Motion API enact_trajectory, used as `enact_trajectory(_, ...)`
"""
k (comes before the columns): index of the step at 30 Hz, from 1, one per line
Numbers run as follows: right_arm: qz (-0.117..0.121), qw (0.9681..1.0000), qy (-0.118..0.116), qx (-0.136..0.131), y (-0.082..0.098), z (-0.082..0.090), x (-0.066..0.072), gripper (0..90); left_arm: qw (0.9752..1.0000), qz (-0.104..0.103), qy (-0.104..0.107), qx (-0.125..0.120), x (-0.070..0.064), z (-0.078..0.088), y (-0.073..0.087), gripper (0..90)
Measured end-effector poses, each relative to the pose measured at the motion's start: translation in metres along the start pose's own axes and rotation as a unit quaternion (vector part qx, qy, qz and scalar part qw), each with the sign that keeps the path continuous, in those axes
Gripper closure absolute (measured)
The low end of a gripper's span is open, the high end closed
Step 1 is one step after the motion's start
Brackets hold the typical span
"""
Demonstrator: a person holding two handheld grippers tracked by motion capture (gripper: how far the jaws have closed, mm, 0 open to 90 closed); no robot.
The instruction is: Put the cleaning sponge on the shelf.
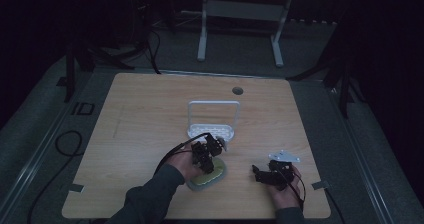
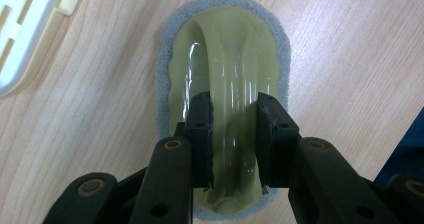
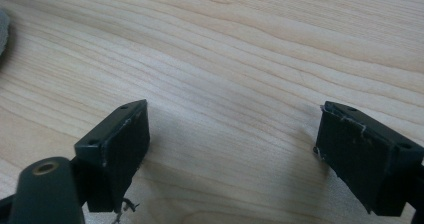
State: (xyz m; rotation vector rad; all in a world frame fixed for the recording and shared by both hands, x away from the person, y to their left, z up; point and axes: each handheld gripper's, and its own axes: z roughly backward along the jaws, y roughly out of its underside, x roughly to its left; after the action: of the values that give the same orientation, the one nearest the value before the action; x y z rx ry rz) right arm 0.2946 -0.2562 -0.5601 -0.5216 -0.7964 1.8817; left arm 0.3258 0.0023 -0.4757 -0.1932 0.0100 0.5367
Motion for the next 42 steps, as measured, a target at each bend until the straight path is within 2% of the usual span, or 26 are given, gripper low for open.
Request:
enact_trajectory(11, 0.0, 1.0, 0.0, 0.0, 0.0, 0.0, 0.0, 13.4, 0.9995, -0.024, -0.019, 0.001, 0.002, 0.003, 0.002, 71.6)
enact_trajectory(17, 0.001, 1.0, 0.0, -0.001, 0.0, 0.0, 0.0, 13.4, 0.9981, -0.047, -0.04, -0.008, 0.001, 0.008, 0.002, 71.7)
enact_trajectory(22, 0.0, 1.0, 0.0, 0.0, 0.0, 0.0, 0.0, 13.4, 0.9957, -0.069, -0.06, -0.016, 0.001, 0.015, 0.001, 71.8)
enact_trajectory(28, 0.0, 1.0, 0.0, 0.0, 0.0, 0.0, 0.0, 13.4, 0.9932, -0.086, -0.075, -0.026, 0.003, 0.018, 0.0, 71.8)
enact_trajectory(32, 0.0, 1.0, 0.0, 0.0, 0.0, 0.0, 0.0, 13.4, 0.9909, -0.102, -0.082, -0.033, 0.004, 0.019, 0.0, 71.7)
enact_trajectory(36, 0.0, 1.0, 0.0, 0.0, 0.0, 0.0, 0.0, 13.4, 0.9893, -0.107, -0.091, -0.04, 0.006, 0.021, 0.0, 71.7)
enact_trajectory(42, 0.0, 1.0, 0.0, 0.0, 0.0, 0.0, 0.0, 13.4, 0.9866, -0.127, -0.095, -0.038, 0.008, 0.021, -0.001, 71.7)
